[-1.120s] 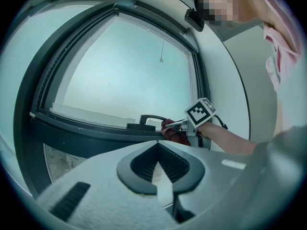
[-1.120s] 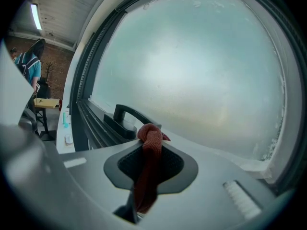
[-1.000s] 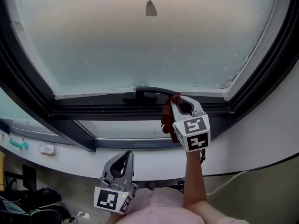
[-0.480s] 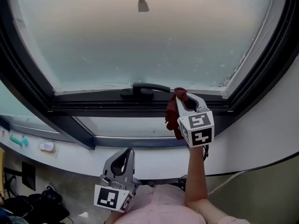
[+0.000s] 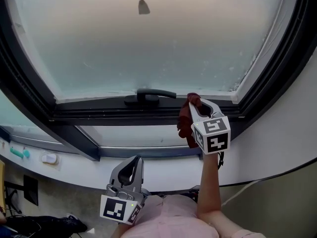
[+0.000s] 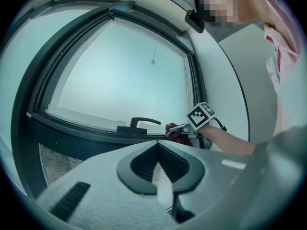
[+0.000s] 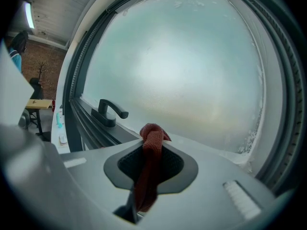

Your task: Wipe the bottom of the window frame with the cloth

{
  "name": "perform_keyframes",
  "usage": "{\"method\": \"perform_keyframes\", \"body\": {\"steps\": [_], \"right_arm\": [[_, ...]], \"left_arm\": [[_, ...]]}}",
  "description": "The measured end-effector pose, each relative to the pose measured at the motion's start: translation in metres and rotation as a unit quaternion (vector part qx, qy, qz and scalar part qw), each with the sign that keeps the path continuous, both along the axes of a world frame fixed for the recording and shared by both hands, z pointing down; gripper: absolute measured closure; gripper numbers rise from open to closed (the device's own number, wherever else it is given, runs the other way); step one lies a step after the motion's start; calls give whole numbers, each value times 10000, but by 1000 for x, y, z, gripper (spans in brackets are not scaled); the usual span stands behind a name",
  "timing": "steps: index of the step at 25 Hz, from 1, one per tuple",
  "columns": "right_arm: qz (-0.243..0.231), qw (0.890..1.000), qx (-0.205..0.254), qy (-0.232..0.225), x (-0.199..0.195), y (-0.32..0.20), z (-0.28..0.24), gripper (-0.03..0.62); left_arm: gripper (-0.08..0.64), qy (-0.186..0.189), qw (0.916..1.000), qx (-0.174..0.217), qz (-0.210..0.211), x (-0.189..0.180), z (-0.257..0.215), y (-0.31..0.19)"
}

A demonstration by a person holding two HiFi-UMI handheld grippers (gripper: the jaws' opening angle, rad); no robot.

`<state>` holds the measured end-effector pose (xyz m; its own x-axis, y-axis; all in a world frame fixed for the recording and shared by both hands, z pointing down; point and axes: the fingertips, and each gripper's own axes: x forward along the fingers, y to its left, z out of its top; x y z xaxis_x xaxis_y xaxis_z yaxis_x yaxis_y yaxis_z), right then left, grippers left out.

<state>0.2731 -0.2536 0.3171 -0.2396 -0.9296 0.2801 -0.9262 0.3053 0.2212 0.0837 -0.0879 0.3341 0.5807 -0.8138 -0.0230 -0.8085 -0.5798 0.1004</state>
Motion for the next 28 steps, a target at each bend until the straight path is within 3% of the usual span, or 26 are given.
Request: {"method": "perform_keyframes", "body": {"steps": [28], "right_arm": [[414,9985,28,-363,70,6,1,535]], "left_arm": [[560,-95,9997,14,204,29,-3,-3]]}}
